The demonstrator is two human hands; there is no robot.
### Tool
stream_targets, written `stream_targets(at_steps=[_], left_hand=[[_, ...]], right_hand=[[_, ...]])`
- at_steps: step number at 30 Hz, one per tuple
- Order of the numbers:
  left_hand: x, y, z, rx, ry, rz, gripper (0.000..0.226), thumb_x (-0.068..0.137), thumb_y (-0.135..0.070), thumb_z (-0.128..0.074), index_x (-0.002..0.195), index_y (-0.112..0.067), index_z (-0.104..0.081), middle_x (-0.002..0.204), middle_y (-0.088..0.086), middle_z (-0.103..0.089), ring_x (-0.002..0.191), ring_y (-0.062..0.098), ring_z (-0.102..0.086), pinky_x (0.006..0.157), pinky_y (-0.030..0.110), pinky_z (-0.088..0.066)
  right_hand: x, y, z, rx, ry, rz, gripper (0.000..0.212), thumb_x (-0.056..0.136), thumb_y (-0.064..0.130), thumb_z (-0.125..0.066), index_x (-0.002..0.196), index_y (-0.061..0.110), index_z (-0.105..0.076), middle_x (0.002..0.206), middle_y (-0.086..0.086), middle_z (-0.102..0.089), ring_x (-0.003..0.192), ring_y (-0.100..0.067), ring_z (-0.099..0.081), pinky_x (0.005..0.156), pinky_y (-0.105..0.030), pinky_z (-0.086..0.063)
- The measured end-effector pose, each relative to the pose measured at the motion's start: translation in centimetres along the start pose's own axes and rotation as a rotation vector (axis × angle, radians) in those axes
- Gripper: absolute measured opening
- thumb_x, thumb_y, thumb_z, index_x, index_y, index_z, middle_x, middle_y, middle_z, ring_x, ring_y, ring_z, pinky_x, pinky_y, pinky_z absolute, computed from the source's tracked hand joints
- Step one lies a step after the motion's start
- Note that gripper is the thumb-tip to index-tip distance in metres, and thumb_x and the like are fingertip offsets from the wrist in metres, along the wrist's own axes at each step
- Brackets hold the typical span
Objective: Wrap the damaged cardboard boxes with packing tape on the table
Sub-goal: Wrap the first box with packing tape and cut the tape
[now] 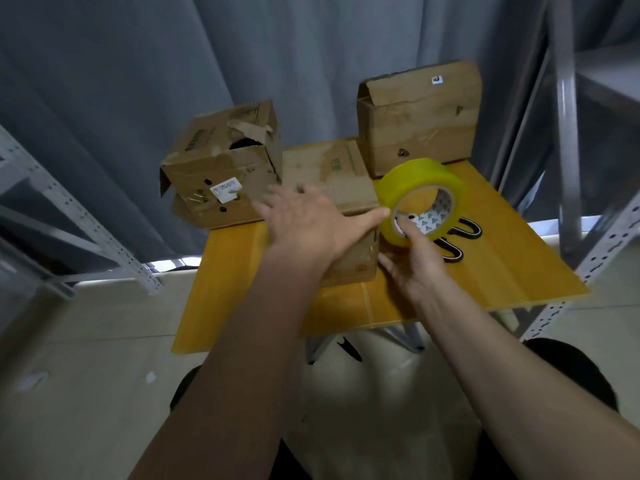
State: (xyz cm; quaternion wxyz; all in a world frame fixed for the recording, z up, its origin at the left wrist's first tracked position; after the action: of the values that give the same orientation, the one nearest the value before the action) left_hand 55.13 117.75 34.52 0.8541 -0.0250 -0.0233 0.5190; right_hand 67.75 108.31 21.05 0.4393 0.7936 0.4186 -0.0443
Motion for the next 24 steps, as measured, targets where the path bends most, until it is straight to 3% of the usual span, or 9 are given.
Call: stream_targets(at_steps=[2,4,8,11,14,16,19,22,24], left_hand=[[0.6,-0.3,-0.1,0.033,0.024,-0.001,0.146,0.047,-0.105,-0.021,0.151,-0.003,-0.024,0.156,0.029,-0.018,0.144,0.045,-0.019,0.116,0.057,-0.018],[1.1,-0.2,0.0,-0.09,0.023,0.028,0.147,0.045,-0.106,-0.026,0.151,-0.004,-0.023,0.158,0.027,-0.014,0.144,0.044,-0.019,0.114,0.054,-0.021],[1.3,-0.1,0.2,-0.201,-0.031,0.015,0.123,0.057,-0.098,-0.037,0.152,-0.02,-0.027,0.159,0.017,-0.018,0.142,0.041,-0.022,0.111,0.051,-0.024],[1.4,1.2,0.7,-0.346,-0.044,-0.001,0.11,0.058,-0.088,-0.057,0.148,-0.028,-0.035,0.157,0.01,-0.027,0.141,0.036,-0.028,0.112,0.05,-0.029],[1.7,2.7,1.4,-0.71,-0.04,0.029,0.103,0.052,-0.073,-0.077,0.14,-0.03,-0.046,0.145,0.0,-0.041,0.129,0.025,-0.044,0.106,0.045,-0.041],[1.7,3.3,1.0,-1.066,-0.024,0.081,0.1,0.046,-0.064,-0.083,0.134,-0.027,-0.054,0.13,-0.008,-0.051,0.11,0.014,-0.055,0.092,0.034,-0.05],[1.2,3.5,-2.2,-1.527,0.094,0.123,0.1,0.04,-0.054,-0.087,0.131,-0.024,-0.057,0.119,-0.001,-0.066,0.093,0.014,-0.07,0.07,0.029,-0.058],[0.4,3.6,-6.9,-1.744,0.223,0.093,0.084,0.06,-0.045,-0.084,0.134,-0.019,-0.055,0.12,0.008,-0.068,0.098,0.02,-0.071,0.073,0.034,-0.057],[0.0,4.2,-9.0,-1.848,0.237,0.093,0.071,0.073,-0.039,-0.076,0.136,-0.014,-0.054,0.12,0.011,-0.068,0.105,0.025,-0.068,0.08,0.039,-0.056]], right_hand=[[0.4,0.3,-0.3,-0.066,0.012,0.01,0.039,0.09,0.026,-0.066,0.125,0.012,-0.056,0.112,-0.014,-0.069,0.099,-0.031,-0.068,0.093,-0.049,-0.053],[0.6,1.1,-0.3,-0.107,-0.019,0.035,0.042,0.091,0.027,-0.065,0.127,0.01,-0.052,0.112,-0.017,-0.068,0.097,-0.034,-0.069,0.088,-0.05,-0.055],[-0.1,2.3,-0.7,-0.163,-0.072,0.053,0.043,0.093,0.026,-0.062,0.128,0.007,-0.047,0.112,-0.019,-0.066,0.088,-0.032,-0.071,0.069,-0.044,-0.06],[-0.9,4.6,-2.0,-0.178,-0.05,0.138,0.03,0.093,0.017,-0.061,0.119,0.006,-0.05,0.106,-0.015,-0.064,0.083,-0.028,-0.07,0.057,-0.04,-0.061],[-2.2,8.8,-5.1,-0.306,0.002,0.384,0.013,0.091,0.011,-0.061,0.1,0.018,-0.056,0.099,-0.01,-0.065,0.079,-0.022,-0.069,0.049,-0.033,-0.058],[-3.3,11.0,-7.6,-0.356,0.036,0.525,0.017,0.087,0.013,-0.064,0.101,0.02,-0.058,0.102,-0.01,-0.067,0.082,-0.025,-0.07,0.051,-0.032,-0.057],[-4.1,11.7,-9.9,-0.44,0.047,0.635,0.03,0.078,0.012,-0.072,0.106,0.015,-0.062,0.096,-0.004,-0.07,0.085,-0.019,-0.069,0.066,-0.03,-0.058],[-4.0,9.2,-11.1,-0.655,0.094,0.626,0.018,0.081,0.014,-0.071,0.098,0.016,-0.068,0.088,0.001,-0.069,0.086,-0.016,-0.067,0.078,-0.029,-0.054],[-4.3,7.4,-12.3,-0.812,0.159,0.65,0.008,0.086,0.018,-0.068,0.093,0.015,-0.07,0.087,-0.001,-0.068,0.084,-0.015,-0.064,0.074,-0.025,-0.049]])
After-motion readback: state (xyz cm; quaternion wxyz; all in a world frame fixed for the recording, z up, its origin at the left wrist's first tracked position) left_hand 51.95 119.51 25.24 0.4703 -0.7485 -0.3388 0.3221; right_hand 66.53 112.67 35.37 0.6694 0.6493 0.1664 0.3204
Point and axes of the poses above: each hand's wrist, its own x-axis towards the middle knuckle, its own z-axis out of the back of the hand, y = z × x, the point moved 9 cm from there along x, towards the middle knuckle
